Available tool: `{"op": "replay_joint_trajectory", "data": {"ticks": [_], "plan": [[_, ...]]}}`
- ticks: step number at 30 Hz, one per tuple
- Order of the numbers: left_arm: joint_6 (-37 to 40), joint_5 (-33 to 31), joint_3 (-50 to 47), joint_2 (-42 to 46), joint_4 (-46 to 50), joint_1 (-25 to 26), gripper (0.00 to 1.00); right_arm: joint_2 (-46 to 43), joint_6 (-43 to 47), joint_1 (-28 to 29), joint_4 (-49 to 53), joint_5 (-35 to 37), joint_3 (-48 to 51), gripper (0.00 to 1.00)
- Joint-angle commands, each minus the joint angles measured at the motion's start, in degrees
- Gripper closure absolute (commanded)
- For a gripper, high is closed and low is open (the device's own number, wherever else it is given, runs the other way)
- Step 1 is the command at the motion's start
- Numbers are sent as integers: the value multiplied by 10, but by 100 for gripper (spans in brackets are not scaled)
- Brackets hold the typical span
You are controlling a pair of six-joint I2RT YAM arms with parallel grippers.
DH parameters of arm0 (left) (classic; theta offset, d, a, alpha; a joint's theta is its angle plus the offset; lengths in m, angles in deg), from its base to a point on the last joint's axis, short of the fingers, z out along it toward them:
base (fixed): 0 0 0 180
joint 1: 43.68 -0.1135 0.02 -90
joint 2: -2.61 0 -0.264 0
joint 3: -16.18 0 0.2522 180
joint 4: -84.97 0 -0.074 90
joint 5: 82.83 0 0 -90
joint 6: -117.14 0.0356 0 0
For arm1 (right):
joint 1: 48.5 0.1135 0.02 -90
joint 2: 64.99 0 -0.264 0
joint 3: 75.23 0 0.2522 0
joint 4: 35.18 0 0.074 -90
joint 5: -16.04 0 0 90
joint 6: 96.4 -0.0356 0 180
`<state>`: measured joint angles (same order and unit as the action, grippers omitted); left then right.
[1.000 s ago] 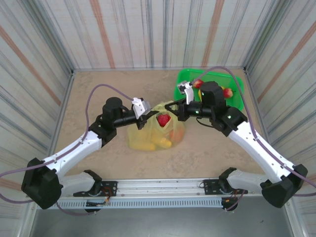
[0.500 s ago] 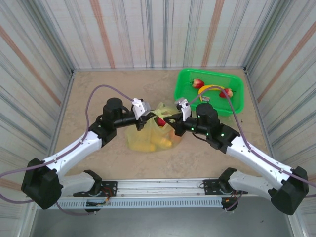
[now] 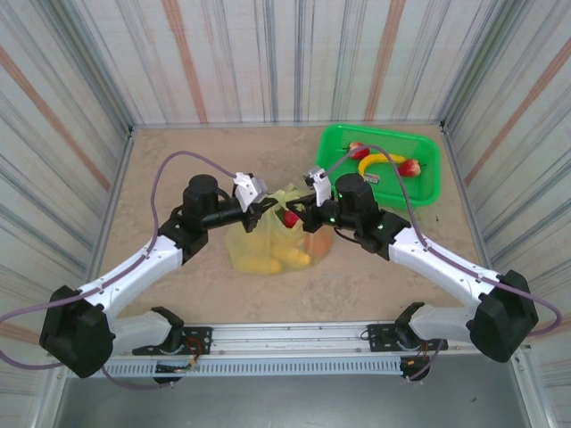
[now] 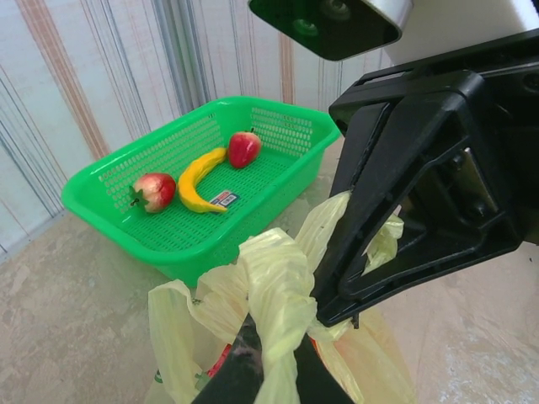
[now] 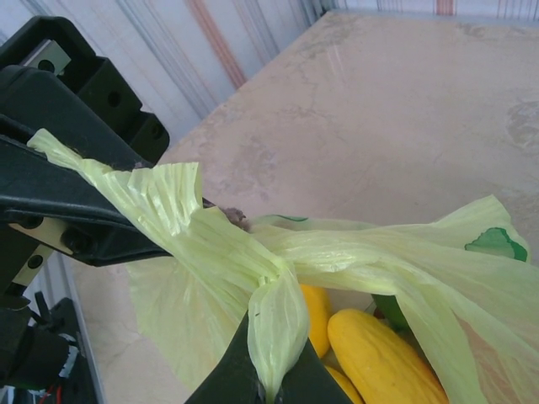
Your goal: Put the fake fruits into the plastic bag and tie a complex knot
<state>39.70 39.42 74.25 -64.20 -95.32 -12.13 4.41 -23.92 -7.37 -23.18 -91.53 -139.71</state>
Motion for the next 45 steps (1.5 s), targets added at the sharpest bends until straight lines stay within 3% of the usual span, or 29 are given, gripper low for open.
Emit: {"op": "replay_joint_trajectory", "data": {"ticks": [1,4,7,13,18,24,31,40,45], "plan": [[-28,27,-2,3,-60,-11,100,10,-12,-3,21,23,-1,100],[-35,48,1,-2,-63,-14,98,14,-18,-3,15,26,2,100],[-35,64,1,-4,-64,-15,84,18,-24,-3,8,26,0,100],[-20,76,2,-3,-53,-15,94,28,-30,-7,2,28,-10,100],[-22,80,5,-8,-50,-14,94,32,-31,-5,0,14,-16,100],[-27,82,8,-10,-52,-14,73,32,-29,2,1,11,-17,100],[-43,64,9,-20,-60,-14,61,34,-28,13,-1,12,-18,100],[-40,56,17,-28,-44,-11,66,37,-28,20,-11,11,-12,100],[-25,63,22,-28,-27,-9,90,41,-25,21,-17,17,-7,100]]}}
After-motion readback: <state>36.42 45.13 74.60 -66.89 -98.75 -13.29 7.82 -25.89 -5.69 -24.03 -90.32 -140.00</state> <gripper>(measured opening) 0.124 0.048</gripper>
